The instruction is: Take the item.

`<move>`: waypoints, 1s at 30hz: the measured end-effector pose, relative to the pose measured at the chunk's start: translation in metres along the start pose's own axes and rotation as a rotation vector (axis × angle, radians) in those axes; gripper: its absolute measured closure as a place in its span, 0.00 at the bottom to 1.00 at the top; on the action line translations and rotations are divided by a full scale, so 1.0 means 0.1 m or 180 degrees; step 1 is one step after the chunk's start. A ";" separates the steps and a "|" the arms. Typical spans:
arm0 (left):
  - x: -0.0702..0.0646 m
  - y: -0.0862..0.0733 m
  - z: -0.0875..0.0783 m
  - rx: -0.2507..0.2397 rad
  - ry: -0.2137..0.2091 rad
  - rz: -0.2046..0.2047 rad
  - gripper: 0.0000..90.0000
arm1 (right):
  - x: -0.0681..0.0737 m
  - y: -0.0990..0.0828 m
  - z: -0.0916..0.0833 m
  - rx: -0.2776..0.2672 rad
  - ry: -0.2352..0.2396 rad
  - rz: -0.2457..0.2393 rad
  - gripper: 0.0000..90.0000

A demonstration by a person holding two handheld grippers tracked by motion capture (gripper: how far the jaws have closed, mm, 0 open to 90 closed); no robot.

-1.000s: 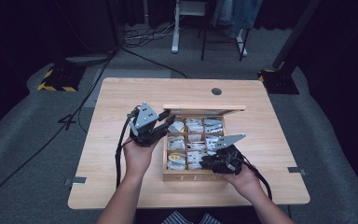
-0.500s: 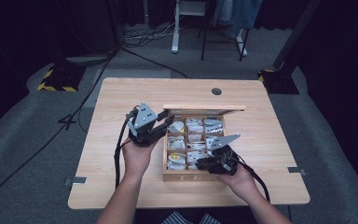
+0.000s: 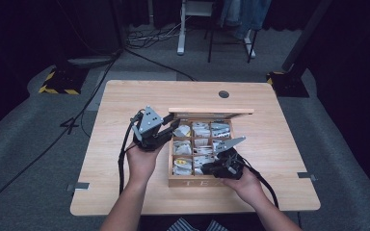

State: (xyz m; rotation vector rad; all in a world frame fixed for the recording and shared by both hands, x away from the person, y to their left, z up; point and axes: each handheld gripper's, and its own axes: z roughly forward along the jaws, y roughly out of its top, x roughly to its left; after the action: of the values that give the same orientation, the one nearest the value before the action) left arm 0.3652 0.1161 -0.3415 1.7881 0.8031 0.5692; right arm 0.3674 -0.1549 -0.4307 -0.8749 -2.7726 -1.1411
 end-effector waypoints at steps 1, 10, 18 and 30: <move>0.00 0.00 0.00 -0.0001 -0.0005 -0.0003 0.78 | 0.00 0.00 0.00 0.0006 0.0005 0.0000 0.86; 0.00 0.00 0.00 0.0003 -0.0003 0.0001 0.78 | 0.06 0.00 0.02 0.0068 -0.0055 -0.0144 0.99; 0.00 0.00 0.00 0.0000 -0.0001 0.0001 0.78 | 0.10 0.01 -0.06 -0.0026 -0.0128 -0.0202 1.00; -0.01 0.00 0.01 0.0007 -0.0006 0.0012 0.78 | 0.13 0.04 -0.27 -0.0310 -0.0158 -0.0203 1.00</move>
State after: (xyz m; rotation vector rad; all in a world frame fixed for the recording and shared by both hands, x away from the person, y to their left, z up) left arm 0.3653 0.1144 -0.3423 1.7922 0.7993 0.5692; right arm 0.3538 -0.1636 -0.4055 -0.8398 -2.8251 -1.2919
